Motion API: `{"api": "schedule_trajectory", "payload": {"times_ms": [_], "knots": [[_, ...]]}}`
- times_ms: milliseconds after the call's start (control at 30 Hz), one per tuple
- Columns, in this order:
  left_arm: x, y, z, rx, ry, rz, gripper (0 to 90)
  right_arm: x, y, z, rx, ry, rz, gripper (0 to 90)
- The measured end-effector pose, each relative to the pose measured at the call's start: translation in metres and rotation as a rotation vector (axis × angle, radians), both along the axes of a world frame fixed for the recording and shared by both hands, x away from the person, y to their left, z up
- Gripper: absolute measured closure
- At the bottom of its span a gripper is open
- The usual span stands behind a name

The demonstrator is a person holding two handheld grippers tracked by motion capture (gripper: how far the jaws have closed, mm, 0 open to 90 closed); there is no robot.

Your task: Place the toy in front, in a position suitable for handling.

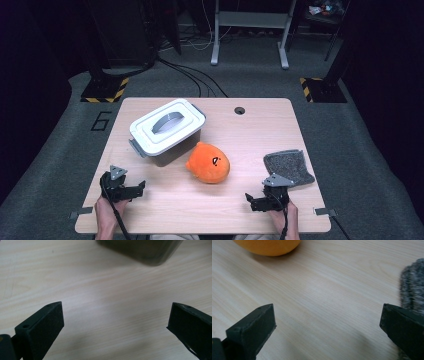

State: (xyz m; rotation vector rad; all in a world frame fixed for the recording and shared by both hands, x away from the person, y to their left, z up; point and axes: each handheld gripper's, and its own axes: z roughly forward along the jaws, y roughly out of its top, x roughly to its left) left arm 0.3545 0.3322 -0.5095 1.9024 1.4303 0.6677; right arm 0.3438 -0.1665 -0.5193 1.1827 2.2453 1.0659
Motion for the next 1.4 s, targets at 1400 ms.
{"api": "schedule_trajectory", "payload": {"times_ms": [1400], "knots": [[0.0,-0.064,0.082,-0.016,-0.214,-0.223,7.3,0.002,0.002,-0.007,-0.004,0.013,-0.008,8.8]]}}
